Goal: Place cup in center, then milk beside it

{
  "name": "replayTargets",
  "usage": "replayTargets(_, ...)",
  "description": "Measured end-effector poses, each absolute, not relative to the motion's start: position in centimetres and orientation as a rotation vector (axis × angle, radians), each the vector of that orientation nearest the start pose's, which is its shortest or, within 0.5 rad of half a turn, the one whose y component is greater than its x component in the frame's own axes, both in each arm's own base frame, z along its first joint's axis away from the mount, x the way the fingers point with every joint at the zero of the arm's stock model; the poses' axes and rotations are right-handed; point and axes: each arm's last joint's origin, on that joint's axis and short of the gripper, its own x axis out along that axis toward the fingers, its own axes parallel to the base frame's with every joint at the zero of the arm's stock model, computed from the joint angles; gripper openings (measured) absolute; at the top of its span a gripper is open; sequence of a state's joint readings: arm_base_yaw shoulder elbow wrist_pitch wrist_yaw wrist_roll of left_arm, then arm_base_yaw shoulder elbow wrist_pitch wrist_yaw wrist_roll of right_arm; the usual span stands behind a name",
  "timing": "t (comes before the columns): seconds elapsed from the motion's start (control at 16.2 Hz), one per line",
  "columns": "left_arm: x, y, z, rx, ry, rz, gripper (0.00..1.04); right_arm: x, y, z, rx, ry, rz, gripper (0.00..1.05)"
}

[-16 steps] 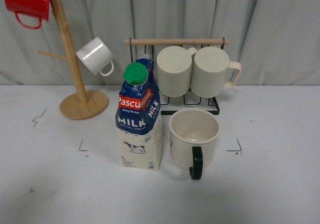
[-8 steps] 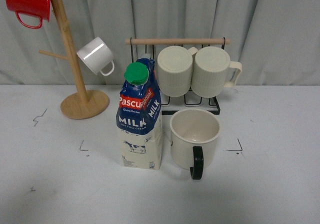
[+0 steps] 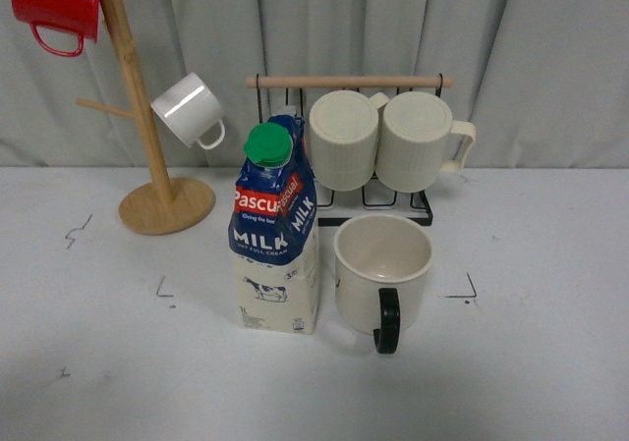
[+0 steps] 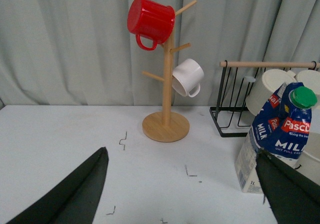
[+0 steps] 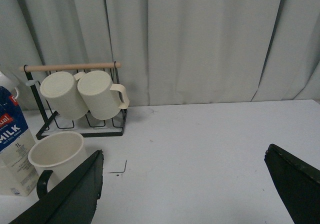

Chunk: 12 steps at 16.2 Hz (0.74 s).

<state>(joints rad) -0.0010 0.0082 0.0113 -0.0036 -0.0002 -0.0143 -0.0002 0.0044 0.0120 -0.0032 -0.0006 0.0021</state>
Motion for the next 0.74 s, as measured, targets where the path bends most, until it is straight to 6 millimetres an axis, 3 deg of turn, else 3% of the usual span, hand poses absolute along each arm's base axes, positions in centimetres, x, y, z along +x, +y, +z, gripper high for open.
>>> replayTargets(0.06, 9.75, -0.01, 16.64, -0.014, 0.001, -0.001, 0.99, 9.72, 0.00, 16.69, 0.002, -0.004, 0.000, 0.98)
replayTargets(0.74, 9.75, -0.01, 16.64, -0.014, 0.001, -0.001, 0.98, 9.72, 0.00, 16.69, 0.002, -0.004, 0.000, 0.98)
